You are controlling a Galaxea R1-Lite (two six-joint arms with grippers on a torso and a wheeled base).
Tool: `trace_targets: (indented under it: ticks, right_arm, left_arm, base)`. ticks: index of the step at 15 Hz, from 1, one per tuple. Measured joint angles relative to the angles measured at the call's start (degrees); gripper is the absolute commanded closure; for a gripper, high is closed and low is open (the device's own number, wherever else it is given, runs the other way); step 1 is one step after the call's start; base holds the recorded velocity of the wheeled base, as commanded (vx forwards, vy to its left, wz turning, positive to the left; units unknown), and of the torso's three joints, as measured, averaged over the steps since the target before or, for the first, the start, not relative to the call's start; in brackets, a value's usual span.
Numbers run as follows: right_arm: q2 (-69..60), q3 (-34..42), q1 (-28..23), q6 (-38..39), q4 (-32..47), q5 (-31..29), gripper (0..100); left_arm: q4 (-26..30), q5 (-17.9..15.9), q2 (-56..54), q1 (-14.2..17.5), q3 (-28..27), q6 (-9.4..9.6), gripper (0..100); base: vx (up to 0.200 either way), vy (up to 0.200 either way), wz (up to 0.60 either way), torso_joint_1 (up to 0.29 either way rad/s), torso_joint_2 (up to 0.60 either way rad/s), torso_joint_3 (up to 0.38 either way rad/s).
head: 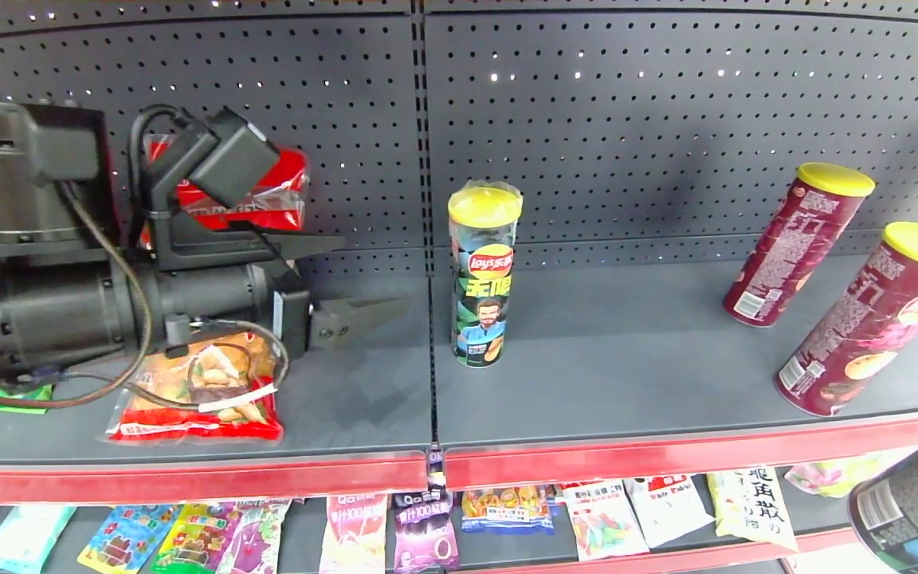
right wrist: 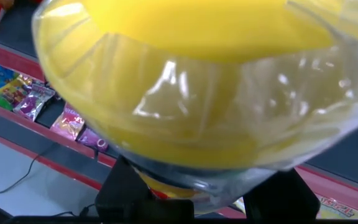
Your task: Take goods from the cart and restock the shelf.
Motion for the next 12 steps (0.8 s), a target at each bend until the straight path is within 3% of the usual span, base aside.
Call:
trace_targets:
  ticks: [3, 9, 12]
  right_arm:
    - [-0.6, 0.1, -0.1, 0.0, 0.0, 0.0, 100]
    - [-1.4, 0.2, -0.2, 0.0, 0.3, -0.1, 100]
    - [-1.4, 0.3, -0.2, 0.0, 0.3, -0.1, 100]
  left_arm:
    - [-1.3, 0.2, 4.8, -1.6, -2.3, 0.09, 0]
    - [-1.3, 1.3, 11.7, -2.2, -8.8, 0.17, 0]
    - [-4.0, 1.3, 14.7, -2.2, -10.8, 0.2, 0]
  base:
    - [0.0, 0.0, 0.0, 0.0, 0.0, 0.0]
    - [0.0, 0.0, 0.0, 0.0, 0.0, 0.0]
    - [0.0, 0.0, 0.0, 0.0, 0.0, 0.0]
